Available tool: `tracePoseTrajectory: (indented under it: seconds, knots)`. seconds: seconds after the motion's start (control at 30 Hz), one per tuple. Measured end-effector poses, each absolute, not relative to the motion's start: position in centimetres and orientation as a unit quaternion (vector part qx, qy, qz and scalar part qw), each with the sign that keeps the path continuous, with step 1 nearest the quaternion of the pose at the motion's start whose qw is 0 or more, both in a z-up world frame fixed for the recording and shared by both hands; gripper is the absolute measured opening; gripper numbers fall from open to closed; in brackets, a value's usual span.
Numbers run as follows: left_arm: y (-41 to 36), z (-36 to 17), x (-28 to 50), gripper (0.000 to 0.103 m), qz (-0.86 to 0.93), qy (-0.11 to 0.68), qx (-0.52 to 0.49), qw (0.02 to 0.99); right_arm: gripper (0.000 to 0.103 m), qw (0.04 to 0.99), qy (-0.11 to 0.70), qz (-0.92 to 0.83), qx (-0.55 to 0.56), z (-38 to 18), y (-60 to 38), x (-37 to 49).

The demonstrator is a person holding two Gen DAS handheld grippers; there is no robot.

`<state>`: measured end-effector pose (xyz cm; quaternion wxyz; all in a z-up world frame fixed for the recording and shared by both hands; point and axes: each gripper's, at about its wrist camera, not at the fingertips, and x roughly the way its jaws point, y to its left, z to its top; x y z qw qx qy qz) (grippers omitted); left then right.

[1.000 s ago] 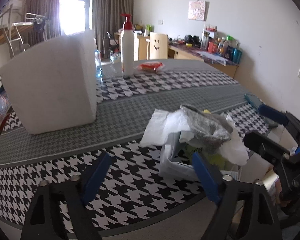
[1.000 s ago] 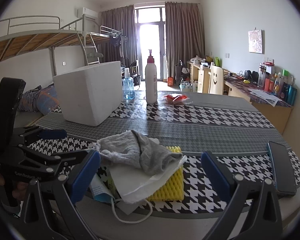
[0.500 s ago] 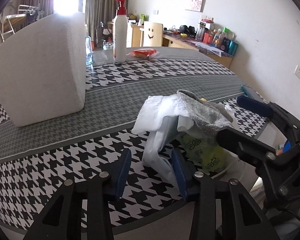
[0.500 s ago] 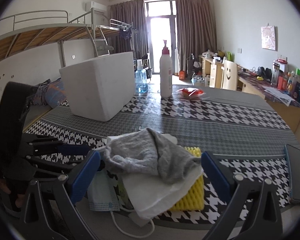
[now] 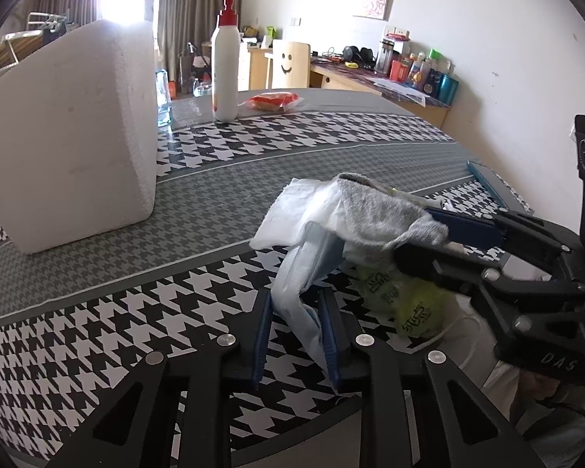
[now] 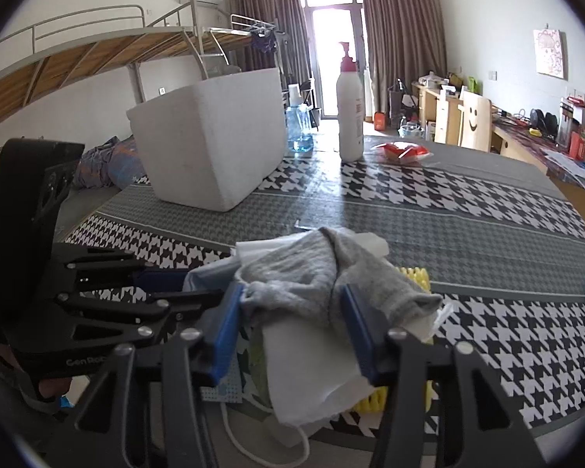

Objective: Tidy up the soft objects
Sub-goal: 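Grasp the blue face mask with the left tool while the right tool grasps the grey sock, then lift the blue mask with the left tool while the right tool lifts the grey sock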

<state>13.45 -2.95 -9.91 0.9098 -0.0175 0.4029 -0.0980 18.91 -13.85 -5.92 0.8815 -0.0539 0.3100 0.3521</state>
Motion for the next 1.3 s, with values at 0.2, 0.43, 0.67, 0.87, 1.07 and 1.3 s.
tracePoseTrajectory:
  seconds: [0.2,0.43,0.67,0.87,1.07,1.3]
  knots:
    - [-3.0,-9.9,13.4,0.023,-0.1,0.398,-0.012,0.912,0.036,0.885,0.302,0.352,-0.048,-5.4,-14.3,18.4]
    - [-2.6,-9.1,12.6,0.015,-0.098,0.378,-0.011,0.92,0.026,0.889,0.29,0.353,-0.034,-4.2,-15.4,17.9]
    - [-2.2,-7.9,11.5,0.014,-0.095,0.355,-0.01,0.93,0.022,0.9,0.272,0.339,-0.032,-3.2,-15.6,17.5]
    - [-2.1,-6.2,11.3,0.014,-0.088,0.33,-0.005,0.94,0.022,0.911,0.251,0.325,-0.031,-2.0,-16.1,17.0]
    - [-2.4,-3.9,11.2,0.014,-0.084,0.293,0.012,0.952,0.022,0.917,0.242,0.315,-0.026,-1.3,-16.4,16.9]
    - [-2.5,-2.5,10.7,0.013,-0.089,0.273,0.014,0.958,0.022,0.921,0.234,0.31,-0.025,-1.1,-16.5,16.7]
